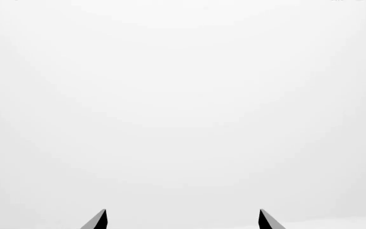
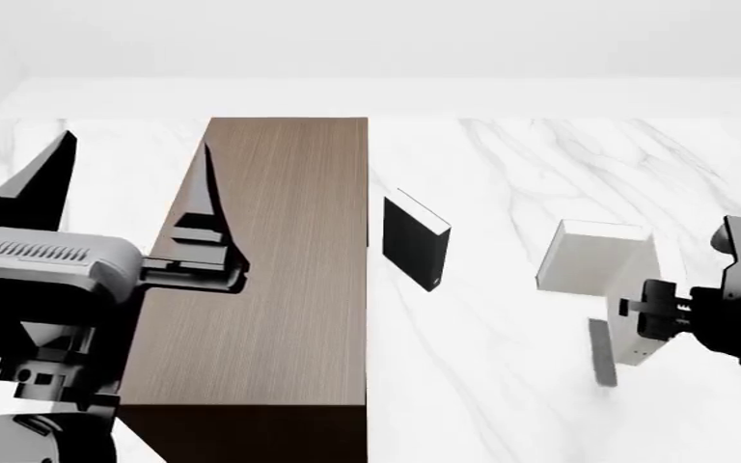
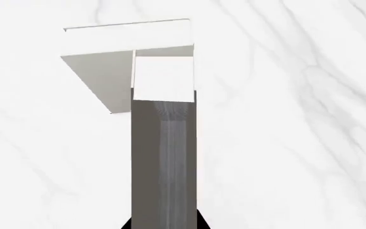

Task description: Pick up the book on the right and place it under the cabinet shelf.

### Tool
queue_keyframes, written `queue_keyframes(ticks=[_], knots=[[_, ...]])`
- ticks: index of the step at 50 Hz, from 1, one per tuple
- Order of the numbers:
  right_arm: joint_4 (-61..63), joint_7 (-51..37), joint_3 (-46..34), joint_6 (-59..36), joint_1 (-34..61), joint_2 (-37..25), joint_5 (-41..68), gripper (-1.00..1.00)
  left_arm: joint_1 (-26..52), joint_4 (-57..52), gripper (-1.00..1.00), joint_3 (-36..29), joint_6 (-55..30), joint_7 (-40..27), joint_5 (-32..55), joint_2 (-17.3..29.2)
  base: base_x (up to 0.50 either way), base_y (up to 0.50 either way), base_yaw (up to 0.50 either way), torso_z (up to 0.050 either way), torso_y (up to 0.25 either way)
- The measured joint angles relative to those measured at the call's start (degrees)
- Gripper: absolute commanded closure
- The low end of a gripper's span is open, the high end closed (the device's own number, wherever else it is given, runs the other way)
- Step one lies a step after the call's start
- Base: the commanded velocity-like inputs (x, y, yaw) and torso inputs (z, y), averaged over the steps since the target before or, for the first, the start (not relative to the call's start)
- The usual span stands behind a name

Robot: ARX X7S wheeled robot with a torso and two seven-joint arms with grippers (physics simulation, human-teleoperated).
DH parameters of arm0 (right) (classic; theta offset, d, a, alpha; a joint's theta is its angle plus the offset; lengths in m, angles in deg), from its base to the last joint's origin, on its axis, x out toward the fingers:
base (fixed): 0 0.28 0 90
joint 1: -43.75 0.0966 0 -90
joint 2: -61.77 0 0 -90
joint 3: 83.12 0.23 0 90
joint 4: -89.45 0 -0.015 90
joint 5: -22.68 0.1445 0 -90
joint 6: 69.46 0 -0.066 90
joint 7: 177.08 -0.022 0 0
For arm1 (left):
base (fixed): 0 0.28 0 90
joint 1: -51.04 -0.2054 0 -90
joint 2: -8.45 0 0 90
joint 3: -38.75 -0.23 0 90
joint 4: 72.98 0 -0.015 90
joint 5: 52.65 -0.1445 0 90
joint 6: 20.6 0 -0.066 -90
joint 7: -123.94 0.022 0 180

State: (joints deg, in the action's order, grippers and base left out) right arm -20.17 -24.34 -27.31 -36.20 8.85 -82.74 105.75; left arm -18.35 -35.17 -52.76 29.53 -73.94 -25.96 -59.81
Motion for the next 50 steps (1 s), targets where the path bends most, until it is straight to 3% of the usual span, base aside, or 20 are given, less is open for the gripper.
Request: queue_keyframes(ticks=[29, 50], knots=[[23.15, -0.96, 10.45, 8.25, -17.73, -11.63, 14.49, 1.0, 0.05, -0.88, -1.0, 0.51, -0.02, -1.57, 1.91, 1.04, 0.0, 0.0, 0.0, 0.0, 0.001], [32.58, 6.64, 13.76, 17.23, -28.93, -9.9, 15.94, 1.0, 0.2, -1.27, -1.0, 0.46, 0.18, -2.82, 3.08, 1.99, 0.0, 0.0, 0.0, 0.0, 0.001]])
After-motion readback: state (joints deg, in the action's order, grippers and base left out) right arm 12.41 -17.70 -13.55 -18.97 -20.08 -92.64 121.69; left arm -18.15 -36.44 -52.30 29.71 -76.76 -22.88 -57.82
